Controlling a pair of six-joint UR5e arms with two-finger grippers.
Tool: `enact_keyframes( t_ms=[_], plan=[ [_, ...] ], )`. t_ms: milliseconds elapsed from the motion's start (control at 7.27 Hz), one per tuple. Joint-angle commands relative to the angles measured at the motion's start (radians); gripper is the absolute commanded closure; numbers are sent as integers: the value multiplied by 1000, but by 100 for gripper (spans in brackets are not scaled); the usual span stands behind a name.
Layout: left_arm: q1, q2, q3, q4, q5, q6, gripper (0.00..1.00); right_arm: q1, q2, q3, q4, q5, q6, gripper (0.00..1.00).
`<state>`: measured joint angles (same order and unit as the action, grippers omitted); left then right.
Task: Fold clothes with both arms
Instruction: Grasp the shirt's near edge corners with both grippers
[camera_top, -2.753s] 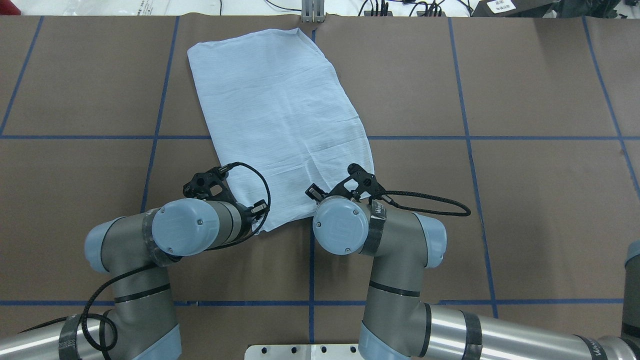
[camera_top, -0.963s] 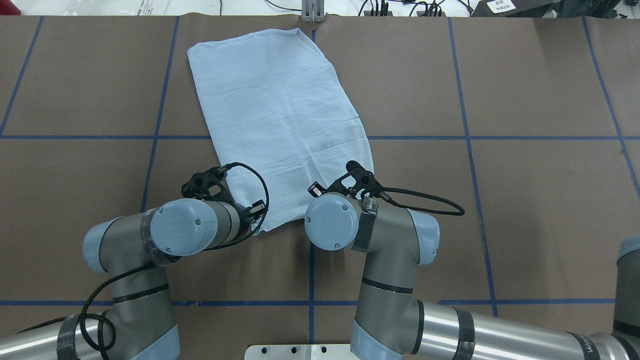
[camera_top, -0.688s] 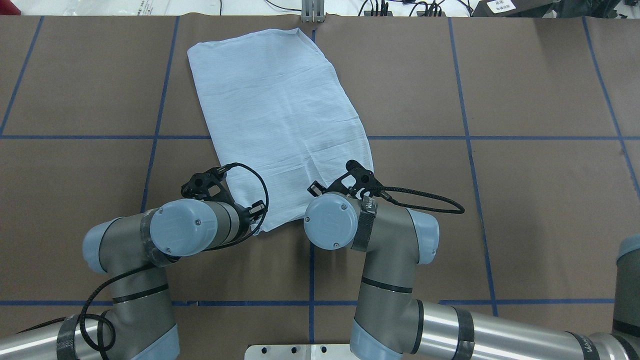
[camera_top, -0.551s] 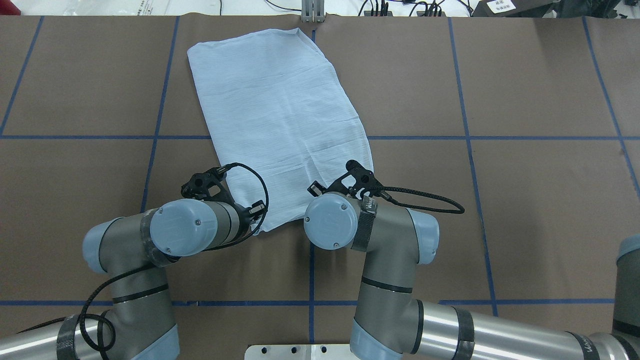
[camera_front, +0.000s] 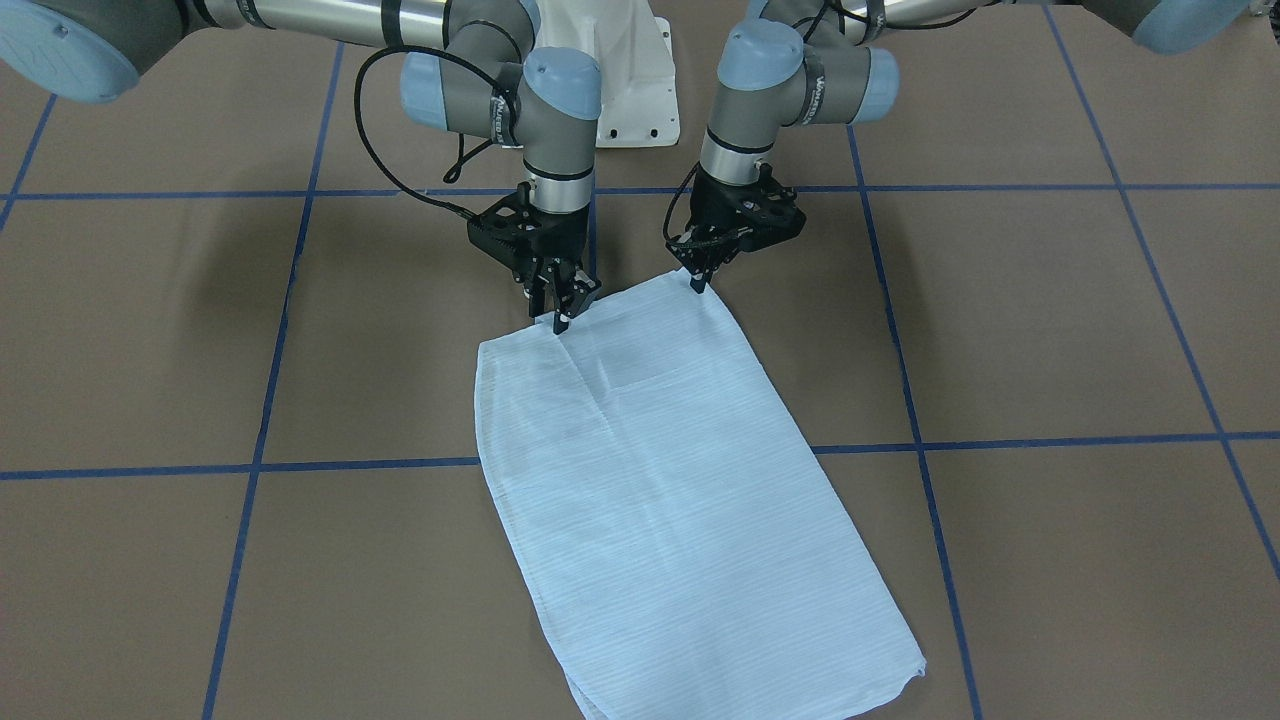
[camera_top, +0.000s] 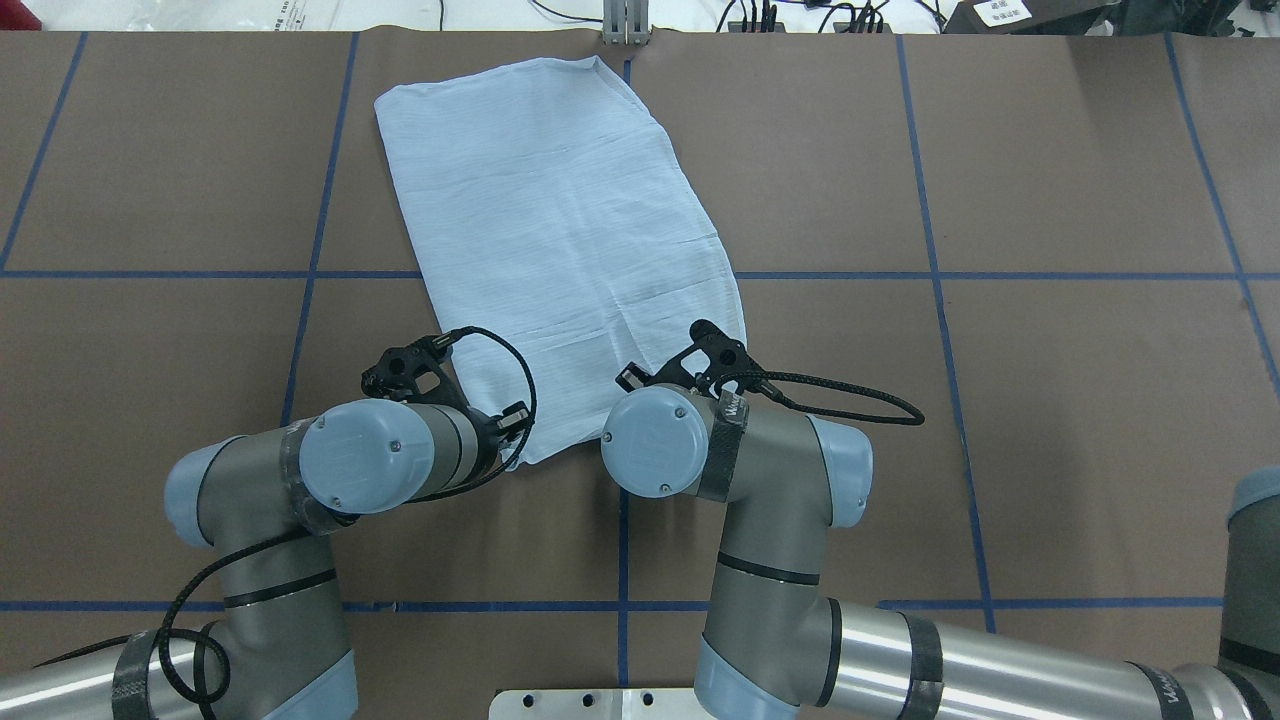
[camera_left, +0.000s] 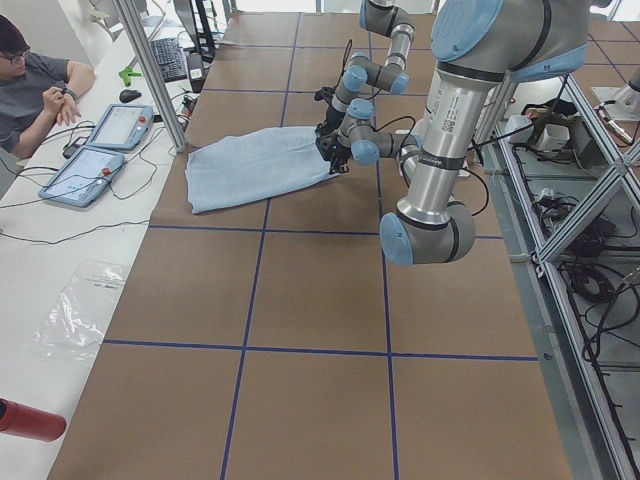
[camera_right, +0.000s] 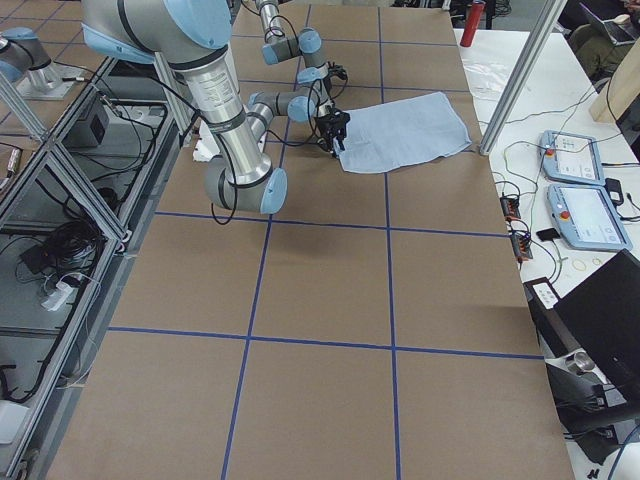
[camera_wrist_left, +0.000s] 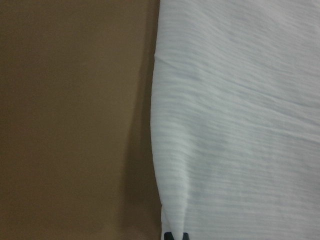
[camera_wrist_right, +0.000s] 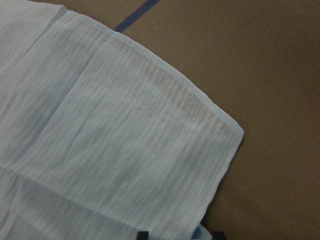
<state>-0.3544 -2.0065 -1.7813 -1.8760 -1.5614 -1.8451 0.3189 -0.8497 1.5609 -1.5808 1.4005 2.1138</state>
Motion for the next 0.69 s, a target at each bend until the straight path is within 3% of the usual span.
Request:
enact_keyframes(
  t_ms=[0,138,275,551],
  plan=[
    [0,0,0,0,0,1,100,2,15,-18,-1,0,9,59],
    [-1,0,0,0,1,1,100,2,17,-18,1,0,15,85],
    [0,0,0,0,0,1,100,3,17,-18,1,0,15,100],
    [0,-2,2,0,0,1,100,8,23,-18,2,0,15,100]
  ],
)
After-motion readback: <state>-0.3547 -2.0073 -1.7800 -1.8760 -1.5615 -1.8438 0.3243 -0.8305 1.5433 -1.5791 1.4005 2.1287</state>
